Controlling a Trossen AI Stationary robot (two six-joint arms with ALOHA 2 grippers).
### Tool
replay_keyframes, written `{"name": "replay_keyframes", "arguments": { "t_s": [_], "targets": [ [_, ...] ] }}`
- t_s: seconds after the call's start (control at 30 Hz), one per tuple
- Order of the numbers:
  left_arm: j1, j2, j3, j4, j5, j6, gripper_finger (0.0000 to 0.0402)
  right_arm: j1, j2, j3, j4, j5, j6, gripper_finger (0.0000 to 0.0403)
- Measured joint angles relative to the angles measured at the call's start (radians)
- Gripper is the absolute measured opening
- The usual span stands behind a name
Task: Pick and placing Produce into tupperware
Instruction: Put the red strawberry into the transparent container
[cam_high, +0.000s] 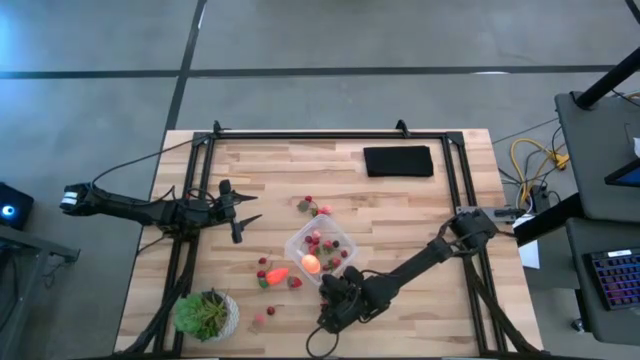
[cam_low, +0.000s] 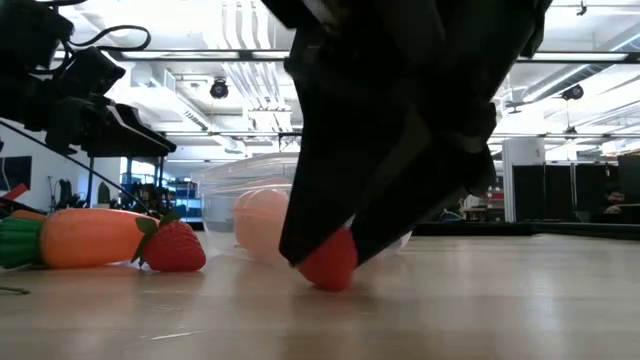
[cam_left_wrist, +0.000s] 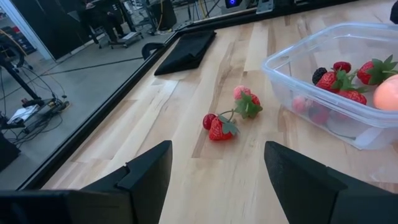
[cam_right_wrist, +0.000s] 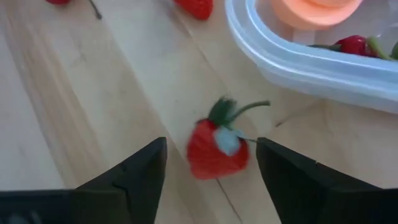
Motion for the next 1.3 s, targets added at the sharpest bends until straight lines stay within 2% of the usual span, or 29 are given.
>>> {"name": "replay_keyframes", "arguments": {
  "t_s": [0.13, 0.27, 0.6, 0.77, 1.17, 1.3],
  "targets": [
    [0.0, 0.0, 0.0, 0.0, 0.0, 0.0, 0.0242, 0.0, 0.009, 0.0, 0.003, -0.006, 0.011, 0.0262],
    [0.0, 0.0, 0.0, 0.0, 0.0, 0.0, 0.0242, -0.003, 0.017, 0.001, -0.004, -0.003, 0.015, 0.0265],
    [0.0, 0.0, 0.0, 0.0, 0.0, 0.0, 0.0242, -0.003, 0.025, 0.003, -0.034, 0.015, 0.078, 0.0193],
    [0.0, 0.001, 0.0, 0.0, 0.0, 0.0, 0.0242, -0.005, 0.024, 0.002, -0.039, 0.021, 0.139, 0.017],
    [0.0, 0.0, 0.0, 0.0, 0.0, 0.0, 0.0242, 0.047, -0.088, -0.003, -0.163, -0.015, 0.149, 0.0144],
    [0.0, 0.0, 0.0, 0.0, 0.0, 0.0, 0.0242, 0.079, -0.166, -0.002, -0.199, 0.062, 0.172, 0.0144]
  ]
}}
